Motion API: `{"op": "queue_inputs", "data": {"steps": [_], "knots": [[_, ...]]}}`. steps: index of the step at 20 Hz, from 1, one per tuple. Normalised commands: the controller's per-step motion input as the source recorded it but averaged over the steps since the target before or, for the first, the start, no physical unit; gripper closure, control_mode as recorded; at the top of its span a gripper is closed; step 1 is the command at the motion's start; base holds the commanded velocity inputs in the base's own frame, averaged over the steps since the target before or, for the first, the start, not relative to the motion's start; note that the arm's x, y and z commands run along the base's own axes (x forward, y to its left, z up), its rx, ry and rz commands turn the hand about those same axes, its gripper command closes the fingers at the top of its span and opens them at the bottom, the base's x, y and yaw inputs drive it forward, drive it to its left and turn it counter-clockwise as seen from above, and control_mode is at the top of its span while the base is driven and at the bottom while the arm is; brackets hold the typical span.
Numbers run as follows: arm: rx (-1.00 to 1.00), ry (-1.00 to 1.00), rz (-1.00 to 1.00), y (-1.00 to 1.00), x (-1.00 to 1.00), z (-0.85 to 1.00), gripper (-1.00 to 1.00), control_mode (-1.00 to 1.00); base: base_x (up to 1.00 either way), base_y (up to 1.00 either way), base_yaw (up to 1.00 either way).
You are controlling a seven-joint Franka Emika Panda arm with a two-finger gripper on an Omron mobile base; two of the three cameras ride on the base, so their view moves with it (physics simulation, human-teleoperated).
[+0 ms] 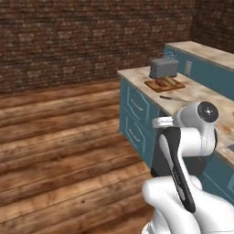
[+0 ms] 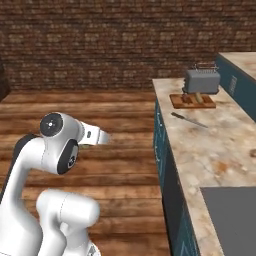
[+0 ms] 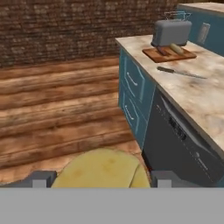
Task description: Retrieve the sausage and cheese from the fridge and place them on the cutting board on the counter.
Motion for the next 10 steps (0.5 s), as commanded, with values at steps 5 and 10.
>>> {"op": "queue_inputs", "data": {"steps": [5,10], "knots": [[0.0,0.0,0.0,0.0,0.0,0.0,1.0,1.0,0.9,0.28,-0.22],[0.0,0.0,0.0,0.0,0.0,0.0,1.0,1.0,0.89,0.28,-0.23]]}}
